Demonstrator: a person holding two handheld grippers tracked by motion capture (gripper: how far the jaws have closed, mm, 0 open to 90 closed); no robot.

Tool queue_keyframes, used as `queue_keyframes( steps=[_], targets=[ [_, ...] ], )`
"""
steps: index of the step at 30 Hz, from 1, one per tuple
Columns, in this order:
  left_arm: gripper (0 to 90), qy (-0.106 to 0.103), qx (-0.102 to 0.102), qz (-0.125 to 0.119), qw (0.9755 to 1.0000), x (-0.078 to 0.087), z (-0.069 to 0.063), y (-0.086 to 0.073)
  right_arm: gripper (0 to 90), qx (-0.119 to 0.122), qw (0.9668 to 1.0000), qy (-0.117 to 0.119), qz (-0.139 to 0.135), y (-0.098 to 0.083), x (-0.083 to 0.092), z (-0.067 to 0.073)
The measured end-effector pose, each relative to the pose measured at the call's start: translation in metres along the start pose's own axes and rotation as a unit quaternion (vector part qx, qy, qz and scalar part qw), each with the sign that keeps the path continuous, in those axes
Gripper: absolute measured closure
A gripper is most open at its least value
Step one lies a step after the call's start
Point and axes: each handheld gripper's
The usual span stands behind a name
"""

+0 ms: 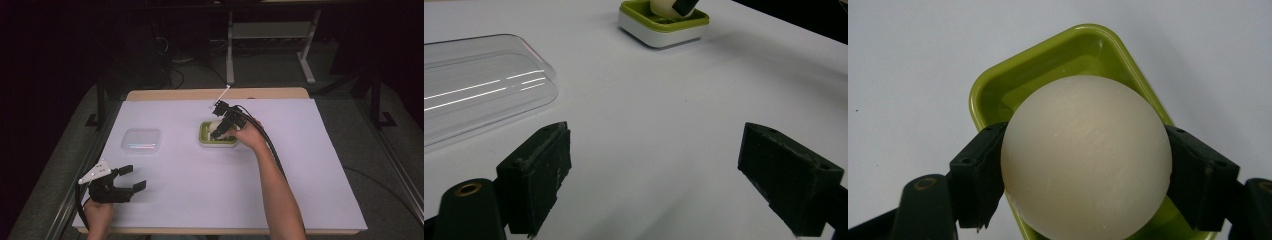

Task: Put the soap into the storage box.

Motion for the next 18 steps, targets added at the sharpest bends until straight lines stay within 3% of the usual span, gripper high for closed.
queue_keyframes(
  steps=[18],
  targets=[
    [13.2, 0.0, 0.003, -0.001, 1.0, -0.0005, -0.0008, -0.0001, 23.6, -0.008, 1.0, 0.001, 0.004, -0.0012, -0.0099, -0.0002]
  ],
)
Point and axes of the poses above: each handheld gripper's, and its own axes: x roughly backward along the jaws, y roughly out of its top, z roughly to its left, and after that the axes turned 7 degrees about -z, right-handed
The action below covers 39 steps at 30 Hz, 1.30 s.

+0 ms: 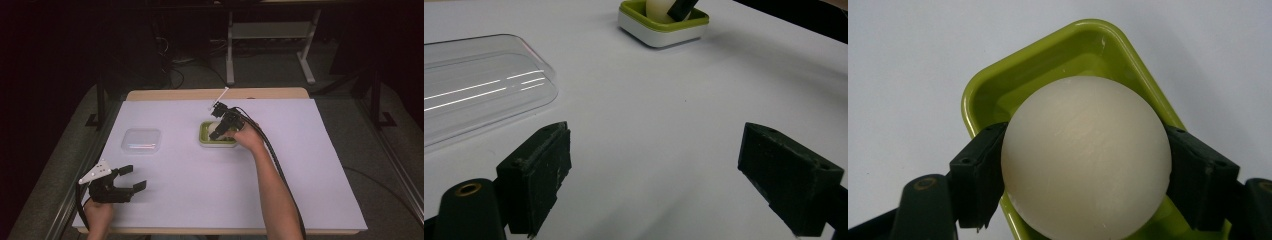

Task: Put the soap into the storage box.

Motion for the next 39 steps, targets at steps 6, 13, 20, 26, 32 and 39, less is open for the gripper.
queue_keyframes(
  steps=[6, 13, 20, 26, 32, 39],
  targets=[
    [13.1, 0.0, -0.001, 0.0, 1.0, 0.0, 0.0001, 0.0001, 23.6, -0.001, 1.0, -0.002, 0.001, 0.0, -0.0006, -0.0002],
    [13.2, -0.001, 0.0, 0.0, 1.0, 0.0, 0.0001, 0.0001, 23.6, -0.005, 1.0, -0.004, 0.004, -0.0005, -0.0001, -0.0007],
    [13.1, -0.001, 0.0, 0.0, 1.0, -0.0001, 0.0001, 0.0001, 23.6, -0.008, 0.9999, -0.005, 0.006, -0.0013, -0.0004, -0.0019],
    [13.1, -0.001, 0.001, -0.001, 1.0, -0.0003, 0.0001, 0.0001, 23.6, -0.006, 0.9999, -0.007, 0.008, -0.0019, -0.0007, -0.0026],
    [13.1, 0.0, 0.0, 0.0, 1.0, -0.0002, 0.0002, 0.0001, 23.6, -0.008, 0.9999, -0.007, 0.007, -0.0013, -0.0006, -0.0021],
    [13.1, -0.001, 0.001, -0.001, 1.0, -0.0002, 0.0001, 0.0002, 23.6, -0.008, 0.9999, -0.007, 0.007, -0.0013, -0.0003, -0.002]
  ],
)
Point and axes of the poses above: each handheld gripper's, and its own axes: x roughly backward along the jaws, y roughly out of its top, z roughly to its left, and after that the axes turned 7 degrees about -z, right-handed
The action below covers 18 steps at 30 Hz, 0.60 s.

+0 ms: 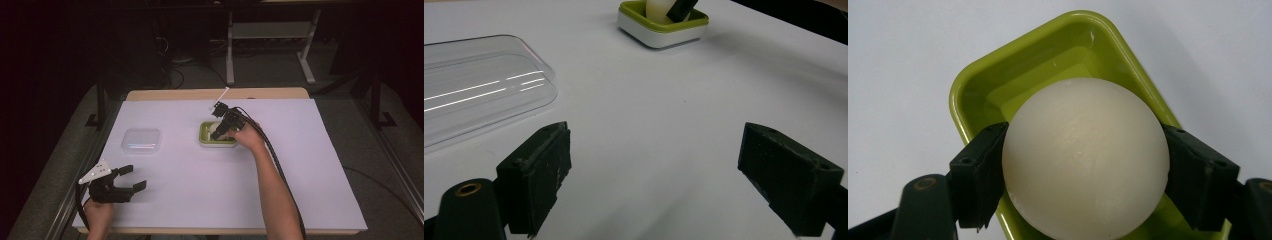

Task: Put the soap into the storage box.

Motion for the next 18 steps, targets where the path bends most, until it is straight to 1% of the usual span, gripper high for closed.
queue_keyframes(
  steps=[5, 14, 18],
  targets=[
    [13.1, 0.0, -0.004, 0.002, 1.0, 0.0005, 0.0008, 0.0002, 23.6, 0.001, 1.0, -0.001, 0.001, -0.0002, 0.0, -0.0005],
    [13.1, 0.0, 0.0, 0.0, 1.0, 0.0001, 0.0001, 0.0001, 23.6, -0.002, 1.0, -0.006, -0.001, -0.0001, 0.0012, -0.0009],
    [13.2, 0.0, 0.0, 0.0, 1.0, 0.0, 0.0, 0.0001, 23.2, -0.004, 1.0, -0.004, 0.005, -0.0008, 0.0005, -0.0005]
  ],
)
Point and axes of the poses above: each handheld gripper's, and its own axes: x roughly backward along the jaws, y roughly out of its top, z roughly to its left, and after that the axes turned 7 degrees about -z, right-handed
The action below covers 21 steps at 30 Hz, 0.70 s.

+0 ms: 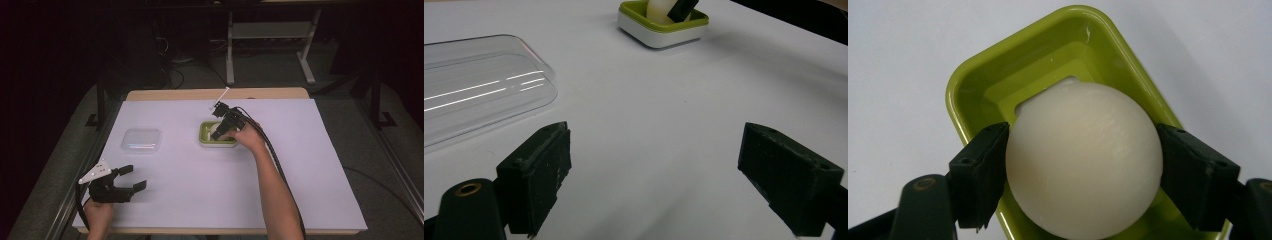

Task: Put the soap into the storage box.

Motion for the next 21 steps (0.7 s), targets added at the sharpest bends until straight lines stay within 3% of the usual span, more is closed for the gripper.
queue_keyframes(
  steps=[7, 11, 21],
  targets=[
    [13.1, 0.0, 0.001, -0.001, 1.0, 0.0, 0.0, 0.0, 24.2, -0.002, 0.9998, -0.002, -0.017, 0.0, 0.006, 0.0],
    [13.2, 0.0, 0.001, -0.001, 1.0, 0.0, -0.001, 0.0, 27.6, -0.006, 0.999, 0.001, -0.044, 0.0, 0.021, -0.001],
    [13.1, -0.001, -0.008, 0.006, 1.0, -0.001, 0.0, 0.001, 26.8, -0.012, 0.9989, 0.009, -0.045, -0.008, 0.035, 0.001]
  ],
)
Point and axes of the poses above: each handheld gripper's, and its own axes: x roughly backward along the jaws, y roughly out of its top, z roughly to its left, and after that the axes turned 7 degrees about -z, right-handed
